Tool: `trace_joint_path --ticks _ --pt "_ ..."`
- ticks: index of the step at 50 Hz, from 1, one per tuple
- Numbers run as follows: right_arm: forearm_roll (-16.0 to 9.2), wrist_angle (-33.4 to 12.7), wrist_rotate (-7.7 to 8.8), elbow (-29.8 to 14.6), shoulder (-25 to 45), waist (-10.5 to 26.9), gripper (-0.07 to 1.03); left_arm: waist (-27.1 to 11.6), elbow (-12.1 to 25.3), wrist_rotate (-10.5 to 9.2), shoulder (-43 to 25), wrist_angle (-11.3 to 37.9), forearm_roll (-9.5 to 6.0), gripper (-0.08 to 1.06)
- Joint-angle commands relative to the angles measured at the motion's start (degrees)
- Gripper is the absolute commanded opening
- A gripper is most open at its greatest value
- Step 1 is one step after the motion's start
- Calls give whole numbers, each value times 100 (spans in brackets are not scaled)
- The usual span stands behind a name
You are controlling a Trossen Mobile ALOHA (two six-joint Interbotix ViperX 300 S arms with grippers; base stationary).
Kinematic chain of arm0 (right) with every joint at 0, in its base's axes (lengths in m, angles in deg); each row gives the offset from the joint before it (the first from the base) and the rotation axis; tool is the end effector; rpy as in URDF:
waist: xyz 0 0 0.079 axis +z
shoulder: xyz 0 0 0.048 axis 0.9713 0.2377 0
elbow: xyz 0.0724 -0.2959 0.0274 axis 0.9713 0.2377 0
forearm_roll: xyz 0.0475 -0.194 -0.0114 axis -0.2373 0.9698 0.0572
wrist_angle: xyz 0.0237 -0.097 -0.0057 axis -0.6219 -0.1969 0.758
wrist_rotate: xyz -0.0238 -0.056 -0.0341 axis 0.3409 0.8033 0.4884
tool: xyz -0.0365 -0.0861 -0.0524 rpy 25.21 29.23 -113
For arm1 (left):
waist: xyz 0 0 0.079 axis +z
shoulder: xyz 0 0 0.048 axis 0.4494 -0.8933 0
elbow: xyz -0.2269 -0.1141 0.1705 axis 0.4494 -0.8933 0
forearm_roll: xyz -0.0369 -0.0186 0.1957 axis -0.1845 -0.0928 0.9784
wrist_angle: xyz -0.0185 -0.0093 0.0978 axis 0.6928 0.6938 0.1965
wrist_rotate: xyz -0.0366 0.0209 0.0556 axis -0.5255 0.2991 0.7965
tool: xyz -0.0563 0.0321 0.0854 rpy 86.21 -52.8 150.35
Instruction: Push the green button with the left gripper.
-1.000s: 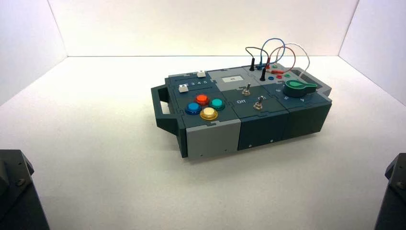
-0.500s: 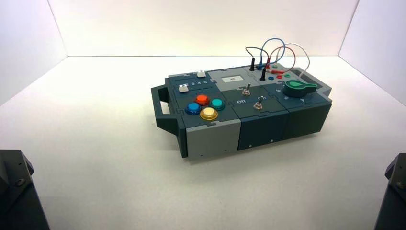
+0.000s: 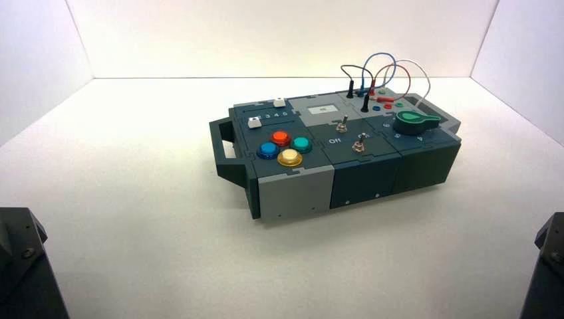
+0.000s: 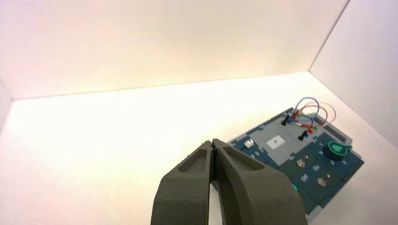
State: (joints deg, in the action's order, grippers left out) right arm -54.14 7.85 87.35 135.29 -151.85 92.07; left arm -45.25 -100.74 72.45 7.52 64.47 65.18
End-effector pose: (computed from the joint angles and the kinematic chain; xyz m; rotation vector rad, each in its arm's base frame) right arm 0.1652 0.0557 0.2486 -0.0098 0.3924 0.3133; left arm 0.1711 -0.0693 0.2374 -0.0850 0.4378 -0.3521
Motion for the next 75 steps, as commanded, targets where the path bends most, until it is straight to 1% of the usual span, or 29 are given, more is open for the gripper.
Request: trace_joint_path --ticks 1,2,5,12,15,16,18,22,23,26,28,32,35,37,46,52,59,64,65,75 --pt "-26 62 -9 -88 44 -9 -3 -185 167 -18 -747 -97 -237 -3" --pt "-18 62 -9 -88 44 -9 -3 -246 193 -18 -879 -97 -299 -3" --pt "-26 62 -9 -88 44 -9 -3 -431 281 0 -1248 -105 -378 -3" --pt "-26 70 -9 -88 44 0 -2 -1020 501 -26 -2180 -123 -404 -3" --pt "-26 70 -9 -88 44 0 -3 -1195 598 -26 -2399 -123 -413 -3" --pt "-18 62 -9 -88 44 -9 -3 -1477 765 -26 -2786 -123 -413 -3" --pt "-18 62 0 -88 44 -9 -2 -1661 932 -26 -3094 -132 -413 -3" --pt "-26 62 -9 -88 44 -9 -3 -1934 1230 -26 -3665 -132 -404 -3" --pt "-18 70 -9 -88 44 -9 -3 -1951 1283 -26 -3735 -123 -413 -3" --pt "-18 70 -9 -88 44 -9 -3 -2188 1521 -26 -4192 -114 -413 -3" --pt "-18 70 -9 -88 44 -9 -3 -2294 1652 0 -4421 -97 -413 -3" --pt "-18 62 -9 -88 35 -9 -2 -2646 2004 26 -5133 -9 -396 -3" --pt "-18 70 -9 -88 35 -9 -2 -2777 2162 44 -5440 62 -396 -3" --pt "-9 62 -9 -97 35 -9 -3 -2944 2338 97 -5801 158 -396 -3" --pt "-9 70 -9 -97 18 -9 -3 -3410 2848 290 -6741 527 -387 -3" --pt "-9 62 -9 -88 0 -9 -3 -3551 3129 343 -7154 756 -378 -3" --pt "-9 62 -9 -97 -44 -9 -3 -3568 3384 448 -7462 976 -325 -3" --pt "-9 79 -9 -97 -79 -9 -3 -3568 3445 448 -7550 1020 -299 -3" --pt "-9 79 -9 -97 -97 -18 -3 -3568 3480 448 -7594 1037 -255 -3" --pt "0 79 -9 -97 -123 -9 -2 -3568 3507 475 -7743 1037 -185 -3"
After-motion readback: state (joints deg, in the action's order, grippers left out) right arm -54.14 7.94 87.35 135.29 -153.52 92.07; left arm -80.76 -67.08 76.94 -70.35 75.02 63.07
